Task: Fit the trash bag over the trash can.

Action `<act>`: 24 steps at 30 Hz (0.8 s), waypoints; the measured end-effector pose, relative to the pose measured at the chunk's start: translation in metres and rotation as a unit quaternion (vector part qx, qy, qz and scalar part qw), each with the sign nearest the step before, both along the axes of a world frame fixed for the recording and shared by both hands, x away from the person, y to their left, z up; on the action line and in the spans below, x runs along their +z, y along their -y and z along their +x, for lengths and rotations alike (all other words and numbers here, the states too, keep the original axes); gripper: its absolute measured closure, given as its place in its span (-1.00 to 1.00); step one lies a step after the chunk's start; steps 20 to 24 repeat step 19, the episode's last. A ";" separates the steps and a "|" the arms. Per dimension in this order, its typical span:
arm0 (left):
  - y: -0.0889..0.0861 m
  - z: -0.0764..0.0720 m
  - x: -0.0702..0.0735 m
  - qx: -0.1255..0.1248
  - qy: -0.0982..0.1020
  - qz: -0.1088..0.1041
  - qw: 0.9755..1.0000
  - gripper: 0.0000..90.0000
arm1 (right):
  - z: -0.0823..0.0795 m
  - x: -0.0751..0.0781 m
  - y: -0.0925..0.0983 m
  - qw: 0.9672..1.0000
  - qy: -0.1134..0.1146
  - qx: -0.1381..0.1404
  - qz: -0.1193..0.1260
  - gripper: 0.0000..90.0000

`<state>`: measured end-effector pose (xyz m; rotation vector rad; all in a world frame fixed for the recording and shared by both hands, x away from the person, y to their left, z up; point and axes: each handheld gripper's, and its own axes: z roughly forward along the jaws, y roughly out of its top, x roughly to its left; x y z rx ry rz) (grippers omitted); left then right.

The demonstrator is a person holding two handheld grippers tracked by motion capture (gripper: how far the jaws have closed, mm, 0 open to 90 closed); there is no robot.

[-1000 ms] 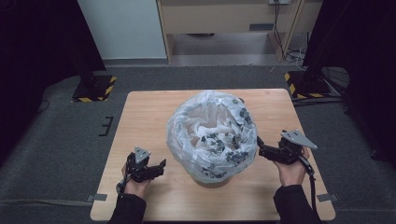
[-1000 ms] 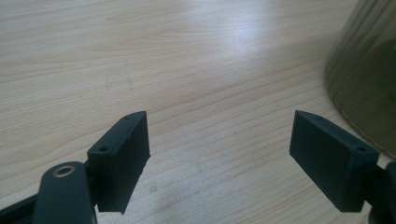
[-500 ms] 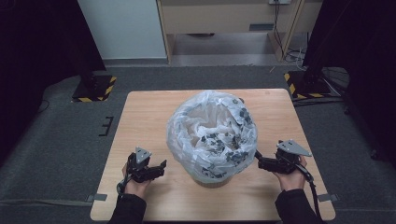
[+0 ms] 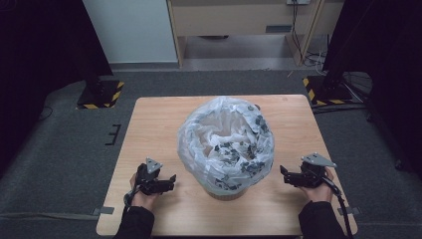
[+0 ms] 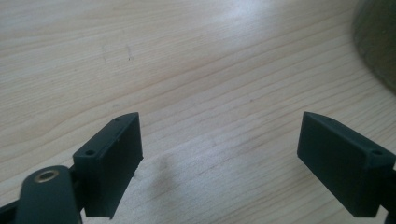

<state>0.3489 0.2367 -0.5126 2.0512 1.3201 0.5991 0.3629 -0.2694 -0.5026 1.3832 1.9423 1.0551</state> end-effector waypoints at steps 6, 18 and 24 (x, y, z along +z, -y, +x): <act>-0.006 0.004 -0.005 0.003 -0.015 -0.003 1.000 -0.74 | 0.006 -0.011 0.008 1.000 -0.029 -0.004 -0.011 -0.96; -0.015 0.008 -0.011 0.023 -0.034 -0.008 0.999 -0.76 | 0.014 -0.021 0.022 0.998 -0.064 -0.023 -0.020 -0.95; -0.016 0.008 -0.011 0.023 -0.035 -0.008 0.999 -0.76 | 0.014 -0.021 0.023 0.997 -0.065 -0.025 -0.017 -0.95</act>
